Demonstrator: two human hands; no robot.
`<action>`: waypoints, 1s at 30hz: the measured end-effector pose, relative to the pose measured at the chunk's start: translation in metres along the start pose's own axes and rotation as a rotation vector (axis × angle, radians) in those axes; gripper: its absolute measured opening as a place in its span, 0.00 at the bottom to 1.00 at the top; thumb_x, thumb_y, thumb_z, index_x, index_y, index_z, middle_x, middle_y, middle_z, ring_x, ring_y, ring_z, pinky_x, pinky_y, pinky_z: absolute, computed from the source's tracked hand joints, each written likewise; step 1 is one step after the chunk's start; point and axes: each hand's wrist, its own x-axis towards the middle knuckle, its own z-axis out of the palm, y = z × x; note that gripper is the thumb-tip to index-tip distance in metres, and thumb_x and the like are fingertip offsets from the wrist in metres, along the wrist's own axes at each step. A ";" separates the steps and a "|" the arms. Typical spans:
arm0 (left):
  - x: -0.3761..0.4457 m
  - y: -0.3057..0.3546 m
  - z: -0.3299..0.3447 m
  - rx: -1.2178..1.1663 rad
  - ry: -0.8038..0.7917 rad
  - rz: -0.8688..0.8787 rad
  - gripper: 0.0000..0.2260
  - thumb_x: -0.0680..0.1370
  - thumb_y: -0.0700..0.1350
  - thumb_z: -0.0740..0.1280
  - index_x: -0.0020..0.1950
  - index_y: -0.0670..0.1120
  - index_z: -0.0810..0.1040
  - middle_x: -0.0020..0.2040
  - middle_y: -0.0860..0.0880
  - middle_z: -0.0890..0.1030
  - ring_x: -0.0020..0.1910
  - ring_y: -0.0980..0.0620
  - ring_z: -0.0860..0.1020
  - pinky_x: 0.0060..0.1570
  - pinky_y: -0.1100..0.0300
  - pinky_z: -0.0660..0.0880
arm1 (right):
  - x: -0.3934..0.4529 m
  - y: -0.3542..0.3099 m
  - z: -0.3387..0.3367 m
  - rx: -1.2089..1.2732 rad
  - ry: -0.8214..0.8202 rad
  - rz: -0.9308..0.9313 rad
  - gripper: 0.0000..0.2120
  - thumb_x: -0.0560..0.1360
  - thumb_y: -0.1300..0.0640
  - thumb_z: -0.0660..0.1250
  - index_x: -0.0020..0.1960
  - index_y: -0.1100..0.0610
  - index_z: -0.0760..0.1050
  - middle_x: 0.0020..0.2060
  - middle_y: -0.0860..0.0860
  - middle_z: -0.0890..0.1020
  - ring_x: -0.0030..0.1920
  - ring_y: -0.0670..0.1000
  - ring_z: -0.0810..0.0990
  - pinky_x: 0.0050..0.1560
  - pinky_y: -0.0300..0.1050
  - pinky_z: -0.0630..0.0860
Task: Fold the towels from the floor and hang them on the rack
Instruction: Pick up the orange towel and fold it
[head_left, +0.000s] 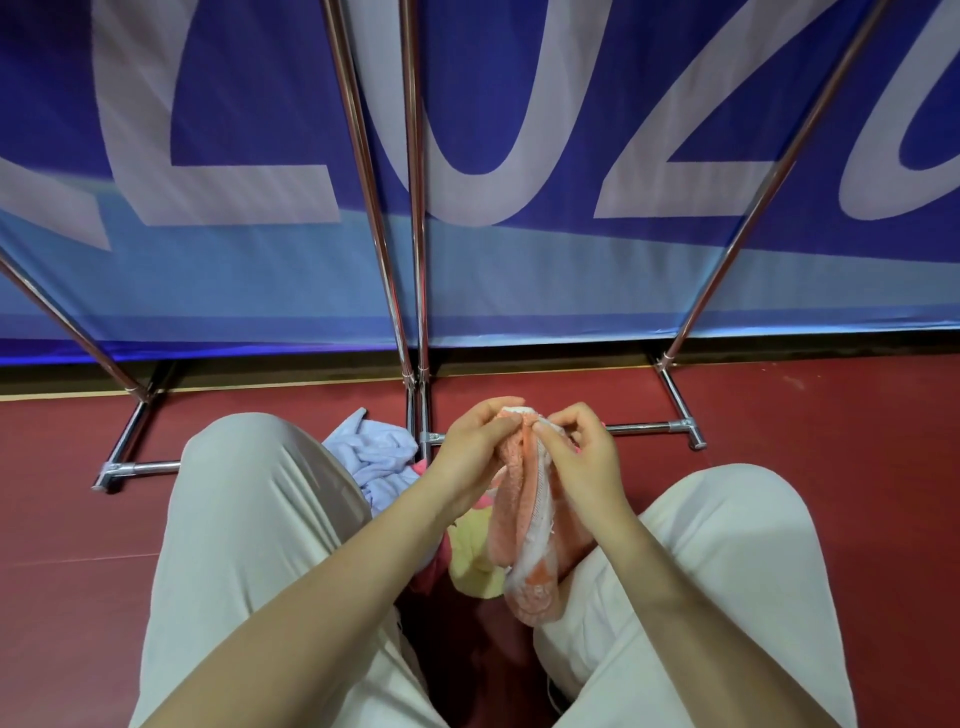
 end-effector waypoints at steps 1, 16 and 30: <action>0.000 -0.001 -0.002 0.033 0.010 0.008 0.07 0.80 0.34 0.61 0.53 0.42 0.77 0.44 0.44 0.81 0.37 0.53 0.79 0.36 0.63 0.76 | 0.000 -0.001 0.000 0.001 -0.001 0.002 0.08 0.74 0.63 0.69 0.39 0.57 0.73 0.34 0.47 0.76 0.36 0.43 0.74 0.39 0.34 0.70; -0.003 0.000 -0.020 0.234 0.191 0.150 0.07 0.79 0.40 0.67 0.40 0.46 0.78 0.30 0.56 0.76 0.30 0.61 0.73 0.32 0.69 0.71 | -0.004 -0.008 -0.007 0.076 0.027 0.044 0.07 0.75 0.59 0.70 0.41 0.60 0.75 0.39 0.54 0.82 0.41 0.46 0.80 0.43 0.37 0.75; -0.010 -0.001 -0.005 0.319 0.237 0.308 0.12 0.81 0.38 0.61 0.48 0.51 0.83 0.48 0.53 0.84 0.51 0.57 0.81 0.57 0.62 0.75 | -0.007 -0.024 0.000 0.107 -0.087 0.007 0.04 0.74 0.65 0.70 0.43 0.58 0.82 0.37 0.47 0.84 0.41 0.42 0.81 0.43 0.32 0.74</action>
